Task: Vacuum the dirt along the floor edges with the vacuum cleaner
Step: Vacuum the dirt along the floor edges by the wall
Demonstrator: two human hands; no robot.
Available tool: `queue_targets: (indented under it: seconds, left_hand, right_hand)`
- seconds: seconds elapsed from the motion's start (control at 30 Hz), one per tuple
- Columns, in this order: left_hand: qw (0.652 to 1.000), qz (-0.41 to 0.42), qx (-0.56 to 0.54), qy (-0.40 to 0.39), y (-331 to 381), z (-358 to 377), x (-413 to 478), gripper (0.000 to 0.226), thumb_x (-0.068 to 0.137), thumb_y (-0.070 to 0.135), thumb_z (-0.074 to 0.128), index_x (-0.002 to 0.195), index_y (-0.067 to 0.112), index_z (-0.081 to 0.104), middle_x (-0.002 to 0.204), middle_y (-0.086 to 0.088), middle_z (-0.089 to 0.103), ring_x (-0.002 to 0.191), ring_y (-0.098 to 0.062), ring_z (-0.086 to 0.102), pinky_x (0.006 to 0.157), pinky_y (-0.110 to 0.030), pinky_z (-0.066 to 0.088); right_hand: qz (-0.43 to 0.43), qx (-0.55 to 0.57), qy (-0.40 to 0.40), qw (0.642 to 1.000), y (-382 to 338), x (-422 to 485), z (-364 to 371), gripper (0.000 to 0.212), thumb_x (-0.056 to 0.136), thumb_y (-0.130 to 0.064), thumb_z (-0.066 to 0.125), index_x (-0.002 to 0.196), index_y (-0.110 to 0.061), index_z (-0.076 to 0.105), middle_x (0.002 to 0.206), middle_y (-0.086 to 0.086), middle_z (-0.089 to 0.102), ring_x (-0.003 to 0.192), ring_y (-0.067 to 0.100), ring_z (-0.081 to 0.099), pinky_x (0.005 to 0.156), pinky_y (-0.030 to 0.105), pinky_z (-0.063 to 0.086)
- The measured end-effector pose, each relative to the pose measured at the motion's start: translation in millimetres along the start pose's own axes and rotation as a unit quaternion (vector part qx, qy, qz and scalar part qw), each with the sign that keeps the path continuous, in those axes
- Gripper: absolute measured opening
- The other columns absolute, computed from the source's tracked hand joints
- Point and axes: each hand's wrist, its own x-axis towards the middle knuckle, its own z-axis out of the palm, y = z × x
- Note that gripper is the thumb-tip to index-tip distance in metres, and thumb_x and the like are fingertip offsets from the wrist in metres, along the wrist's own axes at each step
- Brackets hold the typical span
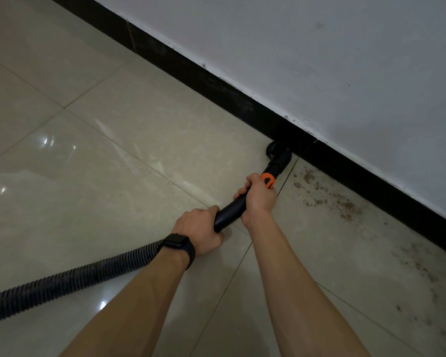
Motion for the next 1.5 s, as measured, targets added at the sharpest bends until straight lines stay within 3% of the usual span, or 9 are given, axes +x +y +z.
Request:
queue_targets:
  seconds: [0.23, 0.43, 0.6, 0.73, 0.97, 1.13, 1.5]
  left_hand:
    - [0.998, -0.01, -0.054, -0.009, -3, -7, 12, 0.025, 0.074, 0.036, 0.064, 0.093, 0.03, 0.049, 0.077, 0.005, 0.058, 0.066, -0.017, 0.057, 0.062, -0.029, 0.052]
    - [0.99, -0.038, -0.138, -0.011, -13, -19, 12, 0.016, 0.069, 0.03, 0.065, 0.079, 0.032, 0.053, 0.07, 0.005, 0.06, 0.06, -0.013, 0.058, 0.049, -0.022, 0.038]
    - [0.989, -0.049, -0.137, 0.004, -22, -25, 1, 0.016, 0.068, 0.032, 0.065, 0.079, 0.033, 0.053, 0.069, 0.005, 0.059, 0.06, -0.013, 0.057, 0.05, -0.022, 0.038]
    - [0.994, -0.054, -0.099, 0.003, -37, -28, -15, 0.02, 0.07, 0.033, 0.067, 0.087, 0.035, 0.056, 0.071, 0.007, 0.06, 0.062, -0.012, 0.058, 0.052, -0.023, 0.042]
    - [0.998, -0.051, -0.006, -0.032, -67, -25, -59, 0.02, 0.067, 0.036, 0.061, 0.085, 0.033, 0.053, 0.071, 0.007, 0.06, 0.063, -0.016, 0.058, 0.058, -0.027, 0.048]
    - [0.998, -0.024, 0.019, -0.046, -65, -17, -80, 0.021, 0.071, 0.032, 0.064, 0.085, 0.036, 0.05, 0.068, 0.01, 0.057, 0.058, -0.009, 0.054, 0.049, -0.023, 0.035]
    - [0.998, 0.023, 0.05, -0.031, -33, -4, -71, 0.022, 0.075, 0.031, 0.061, 0.094, 0.031, 0.049, 0.068, 0.01, 0.05, 0.059, -0.014, 0.05, 0.053, -0.025, 0.037]
  right_hand:
    - [-0.019, -0.022, 0.02, 0.999, -3, 9, 13, 0.015, 0.088, -0.003, 0.064, 0.1, -0.009, 0.057, 0.067, 0.004, 0.056, 0.044, 0.013, 0.05, 0.047, 0.026, 0.048]
    - [-0.027, -0.039, 0.018, 0.999, -3, 7, 38, 0.029, 0.088, -0.003, 0.065, 0.114, -0.009, 0.055, 0.078, 0.01, 0.056, 0.039, 0.011, 0.05, 0.045, 0.025, 0.049]
    - [-0.017, -0.043, -0.025, 0.999, 3, -3, 44, 0.044, 0.09, -0.005, 0.069, 0.131, 0.002, 0.055, 0.081, 0.011, 0.059, 0.043, 0.012, 0.058, 0.052, 0.03, 0.057]
    - [0.009, 0.013, -0.056, 0.998, 18, -21, 40, 0.034, 0.091, -0.007, 0.073, 0.121, -0.003, 0.057, 0.082, 0.01, 0.064, 0.051, 0.017, 0.067, 0.058, 0.037, 0.061]
    - [0.032, 0.038, -0.004, 0.999, 63, -60, 23, 0.027, 0.087, -0.004, 0.066, 0.11, -0.011, 0.054, 0.07, 0.005, 0.056, 0.041, 0.012, 0.05, 0.047, 0.027, 0.05]
    - [0.034, 0.054, 0.041, 0.997, 76, -76, 0, 0.026, 0.086, -0.005, 0.066, 0.109, -0.01, 0.055, 0.069, 0.004, 0.059, 0.041, 0.012, 0.051, 0.046, 0.026, 0.05]
    - [0.028, 0.073, 0.045, 0.996, 55, -68, -27, 0.015, 0.081, -0.002, 0.064, 0.09, -0.01, 0.055, 0.058, -0.001, 0.054, 0.041, 0.014, 0.048, 0.046, 0.027, 0.048]
